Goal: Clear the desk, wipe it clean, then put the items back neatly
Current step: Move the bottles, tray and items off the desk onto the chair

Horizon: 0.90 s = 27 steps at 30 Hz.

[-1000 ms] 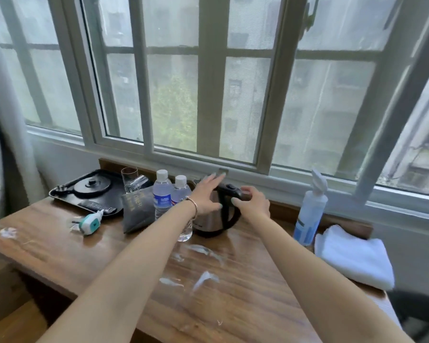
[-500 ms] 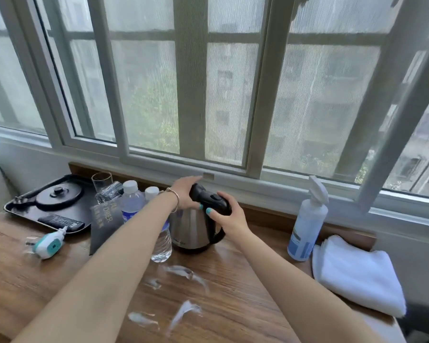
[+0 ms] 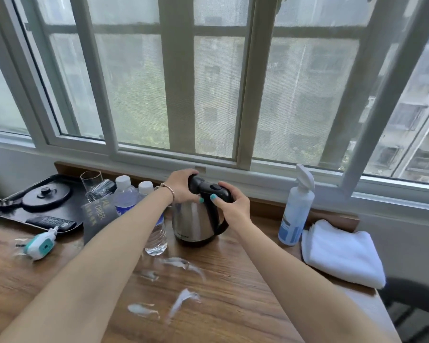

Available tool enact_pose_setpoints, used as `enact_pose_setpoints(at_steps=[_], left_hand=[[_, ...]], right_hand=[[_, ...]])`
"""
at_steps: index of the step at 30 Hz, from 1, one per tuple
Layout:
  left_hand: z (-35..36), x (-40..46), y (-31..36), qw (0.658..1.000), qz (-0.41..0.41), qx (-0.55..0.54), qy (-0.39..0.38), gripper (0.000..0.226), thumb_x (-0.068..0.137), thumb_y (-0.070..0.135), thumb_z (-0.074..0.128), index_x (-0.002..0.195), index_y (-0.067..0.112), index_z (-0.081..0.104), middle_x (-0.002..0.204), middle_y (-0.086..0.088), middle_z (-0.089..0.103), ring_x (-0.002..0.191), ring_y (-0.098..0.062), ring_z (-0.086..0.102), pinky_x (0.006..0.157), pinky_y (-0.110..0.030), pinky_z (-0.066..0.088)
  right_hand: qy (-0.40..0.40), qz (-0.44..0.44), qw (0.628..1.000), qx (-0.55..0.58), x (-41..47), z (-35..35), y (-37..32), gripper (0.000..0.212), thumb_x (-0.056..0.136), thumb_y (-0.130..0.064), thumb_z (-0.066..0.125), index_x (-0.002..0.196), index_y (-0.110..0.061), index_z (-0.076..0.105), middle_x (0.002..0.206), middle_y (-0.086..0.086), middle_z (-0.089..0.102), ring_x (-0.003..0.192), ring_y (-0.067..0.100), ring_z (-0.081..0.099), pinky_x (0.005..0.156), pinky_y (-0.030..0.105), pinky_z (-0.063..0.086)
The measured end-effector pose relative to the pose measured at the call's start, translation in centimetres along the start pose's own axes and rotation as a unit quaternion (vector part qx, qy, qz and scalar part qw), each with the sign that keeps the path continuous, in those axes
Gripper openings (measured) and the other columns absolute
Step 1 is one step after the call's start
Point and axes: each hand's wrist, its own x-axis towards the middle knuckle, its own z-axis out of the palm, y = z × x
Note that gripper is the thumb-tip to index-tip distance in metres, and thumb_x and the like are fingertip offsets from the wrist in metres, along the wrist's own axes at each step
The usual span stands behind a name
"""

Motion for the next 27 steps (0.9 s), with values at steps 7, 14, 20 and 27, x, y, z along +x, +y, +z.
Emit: enact_pose_setpoints(at_steps=[7,14,20,27], left_hand=[[-0.3,-3.8,3.9,0.991,0.087,-0.100,0.037,0.089,0.049,0.046,0.084,0.129,0.020,0.057,0.112,0.005,0.063,0.104,-0.012,0.058,0.089,-0.016,0.040],[2.5,-7.2,9.5,0.967,0.152,-0.205,0.024,0.079,0.049,0.039,0.087,0.121,0.018,0.063,0.109,0.005,0.067,0.090,0.006,0.059,0.077,0.000,0.038],[6.0,-9.3,15.9,0.958,0.188,-0.218,0.008,0.082,0.042,0.055,0.077,0.116,0.022,0.064,0.101,0.011,0.066,0.085,0.017,0.056,0.074,-0.002,0.039],[10.5,-11.4,25.3,0.951,0.227,-0.208,-0.004,0.086,0.041,0.057,0.077,0.116,0.017,0.065,0.099,0.004,0.069,0.088,-0.011,0.063,0.074,-0.005,0.041]], right_hand=[[0.045,-0.021,0.999,0.015,-4.2,-3.8,-2.6,0.044,0.076,-0.003,0.081,0.112,-0.026,0.072,0.104,-0.009,0.070,0.102,0.007,0.064,0.095,0.029,0.054],[0.092,-0.043,0.993,0.054,-9.3,-9.8,-3.7,0.040,0.078,0.002,0.078,0.111,-0.021,0.070,0.104,-0.001,0.072,0.103,0.013,0.067,0.089,0.023,0.054],[0.131,-0.049,0.989,0.050,-13.5,-16.5,-4.4,0.040,0.077,0.005,0.077,0.109,-0.018,0.071,0.110,0.004,0.072,0.102,0.011,0.067,0.081,0.016,0.052],[0.158,-0.069,0.985,0.006,-18.5,-26.3,-6.2,0.039,0.076,0.005,0.078,0.106,-0.020,0.073,0.109,0.003,0.071,0.103,0.012,0.068,0.087,0.020,0.053]])
